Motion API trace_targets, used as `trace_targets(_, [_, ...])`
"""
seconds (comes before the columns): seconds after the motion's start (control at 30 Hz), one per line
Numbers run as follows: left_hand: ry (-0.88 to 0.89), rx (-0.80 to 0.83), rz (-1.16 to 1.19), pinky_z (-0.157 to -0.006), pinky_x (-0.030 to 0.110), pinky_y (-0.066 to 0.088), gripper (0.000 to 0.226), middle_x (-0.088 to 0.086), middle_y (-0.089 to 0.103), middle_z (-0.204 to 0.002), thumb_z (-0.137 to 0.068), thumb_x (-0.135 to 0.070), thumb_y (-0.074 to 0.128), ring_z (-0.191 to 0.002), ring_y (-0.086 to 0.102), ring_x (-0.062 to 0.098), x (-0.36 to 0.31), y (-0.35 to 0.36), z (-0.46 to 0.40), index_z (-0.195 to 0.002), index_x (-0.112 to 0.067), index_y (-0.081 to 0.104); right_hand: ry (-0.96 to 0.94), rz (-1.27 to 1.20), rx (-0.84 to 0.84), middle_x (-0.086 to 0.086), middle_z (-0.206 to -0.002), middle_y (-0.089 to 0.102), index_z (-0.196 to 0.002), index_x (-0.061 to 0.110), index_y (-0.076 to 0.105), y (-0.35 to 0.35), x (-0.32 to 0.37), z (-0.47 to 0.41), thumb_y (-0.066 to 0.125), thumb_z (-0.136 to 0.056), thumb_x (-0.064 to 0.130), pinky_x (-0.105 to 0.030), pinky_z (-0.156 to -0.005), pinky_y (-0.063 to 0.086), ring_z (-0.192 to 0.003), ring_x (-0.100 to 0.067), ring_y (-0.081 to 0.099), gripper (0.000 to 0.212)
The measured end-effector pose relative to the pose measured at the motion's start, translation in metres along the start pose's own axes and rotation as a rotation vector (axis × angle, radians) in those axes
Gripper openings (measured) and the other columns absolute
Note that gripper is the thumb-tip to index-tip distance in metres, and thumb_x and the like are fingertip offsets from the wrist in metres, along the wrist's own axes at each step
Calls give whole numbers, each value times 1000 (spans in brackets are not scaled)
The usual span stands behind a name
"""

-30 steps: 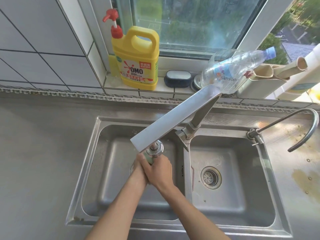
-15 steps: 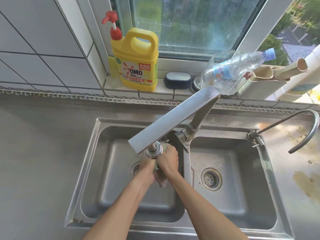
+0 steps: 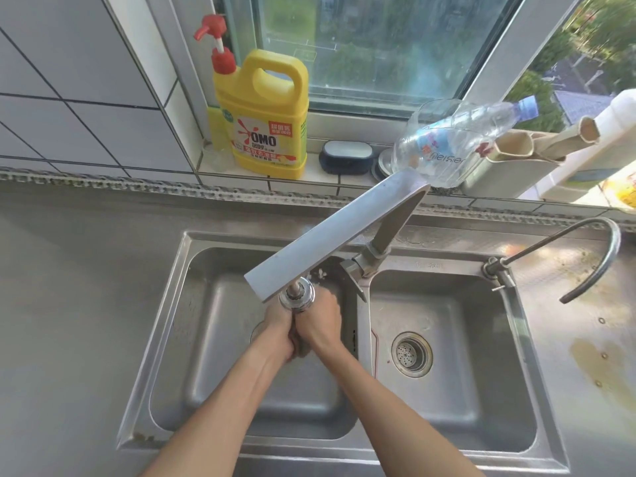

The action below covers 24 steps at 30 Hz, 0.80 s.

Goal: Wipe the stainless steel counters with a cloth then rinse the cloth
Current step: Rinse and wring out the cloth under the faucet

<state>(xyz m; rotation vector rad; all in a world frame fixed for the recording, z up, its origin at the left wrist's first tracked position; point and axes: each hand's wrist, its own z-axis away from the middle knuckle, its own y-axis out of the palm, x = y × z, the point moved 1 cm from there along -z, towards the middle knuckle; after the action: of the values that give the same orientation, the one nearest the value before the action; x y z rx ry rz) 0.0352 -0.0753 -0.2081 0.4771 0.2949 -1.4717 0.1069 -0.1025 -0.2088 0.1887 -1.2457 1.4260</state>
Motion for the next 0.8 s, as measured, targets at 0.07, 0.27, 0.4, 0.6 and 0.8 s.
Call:
trace_targets(0.07, [54,61,-57,-55,28,44,54,6,58,-60,-99,-19,54,-56,57,23,8,5,-1,-45,-19,60,82,-113,-55,1,-65,62,-62,16,52,-11,3,-14,57,-89,40,-38,-60,44,-64,-27,54,36])
trace_targets(0.27, [21,-30,88,-46,21,47,39,-3,54,-47,-96,-20,55,-41,56,16,-11,-8,-5,-58,-23,47,-36,8,35,-5,-79,72,-60,26,47,12,4,14,54,-70,33,-33,-62,43,-78,-37,65,15])
trace_targets(0.4, [12,25,46,-53,27,49,37,4,58,-60,-99,-16,56,-55,60,20,3,1,-3,-62,-19,52,80,-59,-61,3,-63,58,-59,17,46,-2,6,-11,55,-90,32,-36,-59,42,-65,-29,53,35])
trace_targets(0.6, [7,-32,51,-41,17,46,48,-3,55,-45,-95,-19,54,-37,57,14,-5,-3,0,-47,-21,52,-6,6,-36,-8,-79,73,-61,22,50,14,-3,10,52,-77,32,-31,-62,41,-75,-36,64,19])
trace_targets(0.8, [38,-21,44,-47,20,44,40,-1,52,-52,-102,-12,46,-58,48,17,-8,4,3,-63,-21,44,38,-81,-103,0,-59,59,-60,16,50,5,-4,2,53,-82,32,-35,-53,39,-60,-30,54,27])
